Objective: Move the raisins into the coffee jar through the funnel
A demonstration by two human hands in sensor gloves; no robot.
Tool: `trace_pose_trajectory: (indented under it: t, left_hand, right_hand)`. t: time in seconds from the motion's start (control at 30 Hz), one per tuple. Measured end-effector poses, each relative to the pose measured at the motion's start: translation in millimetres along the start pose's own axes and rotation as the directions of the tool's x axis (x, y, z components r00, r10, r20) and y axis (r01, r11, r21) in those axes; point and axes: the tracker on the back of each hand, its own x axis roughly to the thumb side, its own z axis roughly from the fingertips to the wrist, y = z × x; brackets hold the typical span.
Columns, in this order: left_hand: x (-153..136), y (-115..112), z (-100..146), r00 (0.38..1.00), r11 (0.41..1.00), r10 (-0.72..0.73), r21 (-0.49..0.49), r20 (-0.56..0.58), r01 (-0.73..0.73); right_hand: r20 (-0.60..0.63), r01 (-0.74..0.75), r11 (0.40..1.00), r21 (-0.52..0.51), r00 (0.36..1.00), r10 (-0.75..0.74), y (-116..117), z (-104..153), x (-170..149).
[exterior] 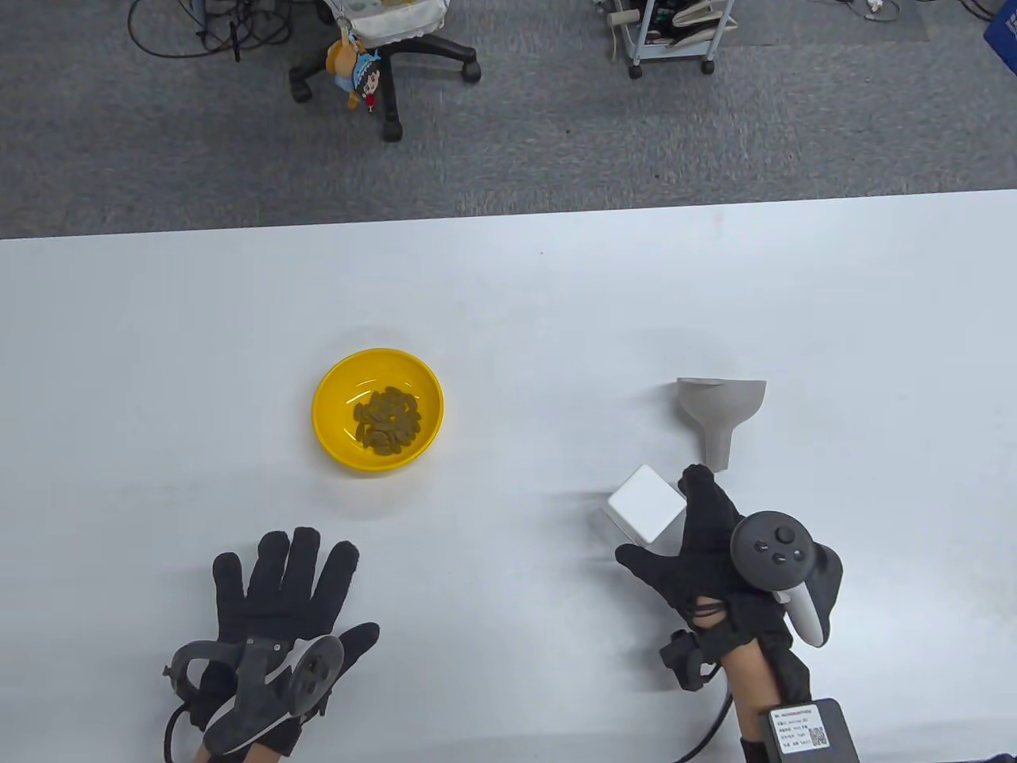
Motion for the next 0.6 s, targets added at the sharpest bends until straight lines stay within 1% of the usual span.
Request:
trace_pose_trajectory:
  t: [0.07, 0.1, 0.13, 0.27, 0.43, 0.53, 0.6]
  left_hand:
    - [-0.3, 0.2, 0.3, 1.0, 1.0, 0.002, 0.001, 0.0, -0.002]
    - [-0.8, 0.5, 0.7, 1.0, 1.0, 0.005, 0.005, 0.0, -0.005]
    - [-1.2, 0.6, 0.8, 1.0, 1.0, 0.007, 0.006, -0.001, -0.007]
    - [-3.2, 1.2, 1.3, 1.0, 1.0, 0.022, 0.01, -0.006, -0.022]
    - [-3.6, 0.0, 0.3, 1.0, 1.0, 0.023, 0.0, -0.008, -0.023]
    - [-3.2, 0.0, -0.2, 1.0, 1.0, 0.023, -0.002, -0.007, -0.023]
    - [-2.6, -0.7, 0.2, 1.0, 1.0, 0.018, -0.005, -0.005, -0.018]
  right_hand:
    - [-0.024, 0.066, 0.997, 0.046, 0.998, -0.065, 6.2, -4.4, -0.8]
    - [-0.031, 0.115, 0.992, 0.047, 0.993, -0.114, 9.7, -6.7, -0.6]
    - [-0.038, 0.128, 0.991, 0.049, 0.991, -0.127, 11.5, -8.3, -0.5]
    - [-0.002, 0.159, 0.987, 0.031, 0.987, -0.159, 14.2, -11.3, -0.3]
    - [0.037, 0.264, 0.964, 0.04, 0.963, -0.266, 11.0, -10.3, -1.7]
    - [0.06, 0.311, 0.948, 0.072, 0.947, -0.315, 8.7, -7.2, -3.8]
    - [0.059, 0.372, 0.918, 0.136, 0.922, -0.382, 9.9, -3.3, -6.9]
